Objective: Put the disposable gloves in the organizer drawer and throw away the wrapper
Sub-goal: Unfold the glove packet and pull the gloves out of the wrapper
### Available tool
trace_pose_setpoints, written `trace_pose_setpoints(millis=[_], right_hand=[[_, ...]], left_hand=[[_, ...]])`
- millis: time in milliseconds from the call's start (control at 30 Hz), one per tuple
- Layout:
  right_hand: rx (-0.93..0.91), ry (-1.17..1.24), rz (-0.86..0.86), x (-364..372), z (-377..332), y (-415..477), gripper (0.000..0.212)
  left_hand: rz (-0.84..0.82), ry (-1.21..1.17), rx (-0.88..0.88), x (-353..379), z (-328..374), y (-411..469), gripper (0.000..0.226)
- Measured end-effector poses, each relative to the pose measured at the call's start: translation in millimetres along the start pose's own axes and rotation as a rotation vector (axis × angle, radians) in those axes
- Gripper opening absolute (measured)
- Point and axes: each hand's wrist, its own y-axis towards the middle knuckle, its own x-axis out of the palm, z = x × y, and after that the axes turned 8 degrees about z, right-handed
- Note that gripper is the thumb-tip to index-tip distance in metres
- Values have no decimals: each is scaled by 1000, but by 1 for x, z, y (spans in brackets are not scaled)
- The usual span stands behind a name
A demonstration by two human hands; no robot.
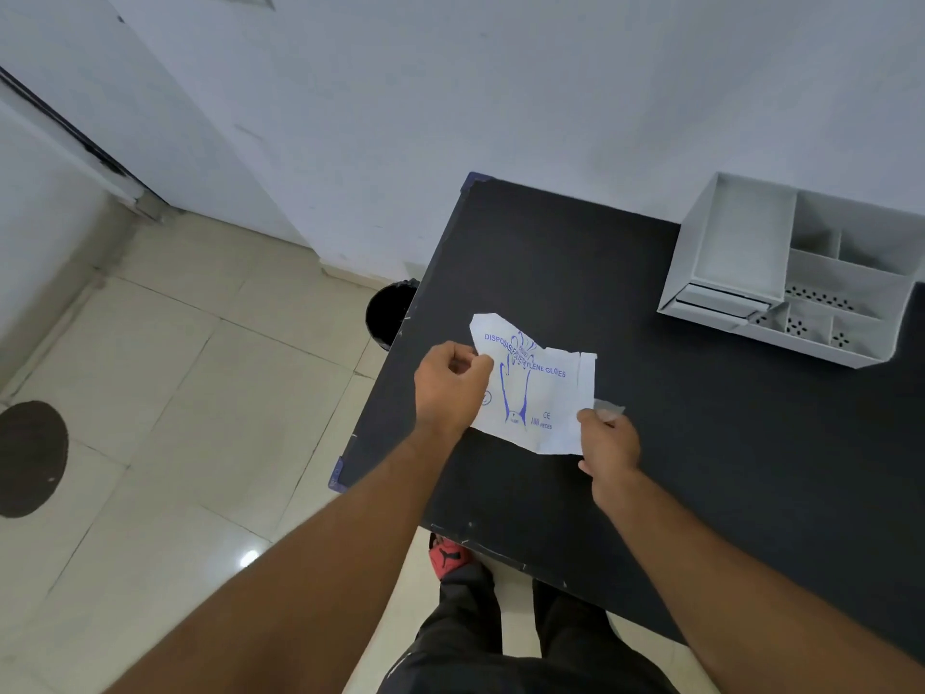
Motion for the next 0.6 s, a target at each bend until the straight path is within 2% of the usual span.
trace_pose_setpoints(millis=[100,200,267,467,600], right_hand=[[-74,-25,10,-1,-1,1,13],[-61,-21,53,-2,-5,2,40],[-66,-23,57,-1,-6,3,48],[-60,-14,43,-2,-5,6,46],[-71,-14,55,-4,-1,8,44]], left_hand=[[-6,-41,89,4,19,-3,16],[-33,-88,163,3,34,-8,18],[-50,-95,204,0,42,-12,20],[-102,-91,265,-5,54,-25,32],[-125,-169,294,-9,60,-36,24]])
